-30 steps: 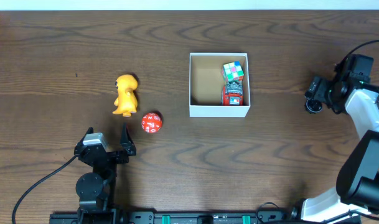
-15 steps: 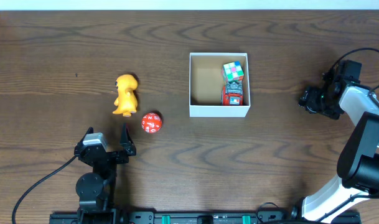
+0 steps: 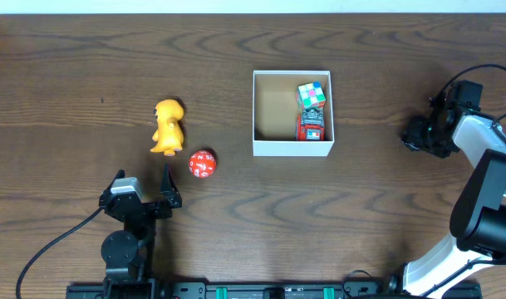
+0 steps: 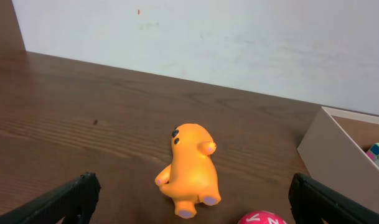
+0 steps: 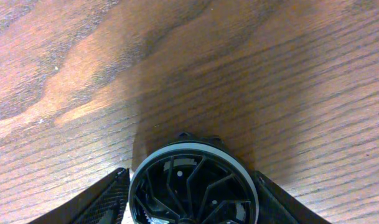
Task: Pack container
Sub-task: 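Lower the right gripper and grasp the black round object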
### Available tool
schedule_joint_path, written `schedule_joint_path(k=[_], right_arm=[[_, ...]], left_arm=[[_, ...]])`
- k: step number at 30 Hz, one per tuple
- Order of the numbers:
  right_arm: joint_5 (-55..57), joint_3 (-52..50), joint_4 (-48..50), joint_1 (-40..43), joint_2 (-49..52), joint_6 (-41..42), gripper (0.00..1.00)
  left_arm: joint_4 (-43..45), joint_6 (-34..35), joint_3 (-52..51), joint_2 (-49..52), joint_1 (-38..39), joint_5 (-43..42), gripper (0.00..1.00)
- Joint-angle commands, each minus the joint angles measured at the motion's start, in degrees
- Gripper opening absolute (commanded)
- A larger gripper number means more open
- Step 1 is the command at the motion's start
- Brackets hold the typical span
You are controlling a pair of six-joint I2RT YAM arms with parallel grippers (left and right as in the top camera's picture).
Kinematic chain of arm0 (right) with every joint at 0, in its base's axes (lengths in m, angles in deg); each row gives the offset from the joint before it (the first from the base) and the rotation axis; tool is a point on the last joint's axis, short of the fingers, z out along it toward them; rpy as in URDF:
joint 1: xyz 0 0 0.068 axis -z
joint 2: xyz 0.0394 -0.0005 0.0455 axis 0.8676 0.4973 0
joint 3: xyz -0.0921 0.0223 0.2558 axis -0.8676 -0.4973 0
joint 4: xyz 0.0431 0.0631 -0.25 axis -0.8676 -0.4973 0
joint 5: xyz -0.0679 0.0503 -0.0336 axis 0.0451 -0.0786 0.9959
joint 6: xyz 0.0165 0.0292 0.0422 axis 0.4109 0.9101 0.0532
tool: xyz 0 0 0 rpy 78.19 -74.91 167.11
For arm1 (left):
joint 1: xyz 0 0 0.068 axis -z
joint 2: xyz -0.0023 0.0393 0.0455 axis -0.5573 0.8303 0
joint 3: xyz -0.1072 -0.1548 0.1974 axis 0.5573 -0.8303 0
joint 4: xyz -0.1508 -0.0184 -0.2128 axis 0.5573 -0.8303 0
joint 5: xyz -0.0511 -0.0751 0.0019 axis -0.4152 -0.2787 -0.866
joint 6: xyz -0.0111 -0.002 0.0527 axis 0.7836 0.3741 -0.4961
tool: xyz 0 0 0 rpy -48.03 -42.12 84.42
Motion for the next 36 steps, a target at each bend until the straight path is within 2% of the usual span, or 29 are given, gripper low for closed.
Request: schedule_joint_path(k=[1,11,13,15,21,24,36], right_arm=[[-0.83,2.01,-0.2,-0.39,0.48,-0.31,0.63],[1.07,9.73,-5.64,-2.21,0.48,-0.42,0.59],[1.44,11.08,-6.78,-2.89,0.48,-1.14,0.62],[1.79,11.47,-6.86,-3.45,0.48,-1.42,0.71],[6.88,11.32,-9.35,-3.76,0.5,-1.46,0.76],[8.09,11.15,-9.55,-3.78,0.61,-4.22,0.77],[7.98,11.15,-9.31,-3.82,2.71,-4.24,0.77]], left_arm=[[-2.21,0.31,-1.03,-0.24,0.17,0.52,0.98],[-2.21,0.31,-1.03,-0.24,0.17,0.55,0.98],[-2.21,0.31,-1.03,-0.24,0.17,0.55,0.98],[-2.21,0.31,-1.03,-0.24,0.17,0.55,0.98],[-2.23,0.31,-1.03,-0.24,0.17,0.52,0.98],[-2.21,0.31,-1.03,-0.24,0.17,0.55,0.98],[-2.21,0.31,-1.03,-0.24,0.17,0.52,0.98]])
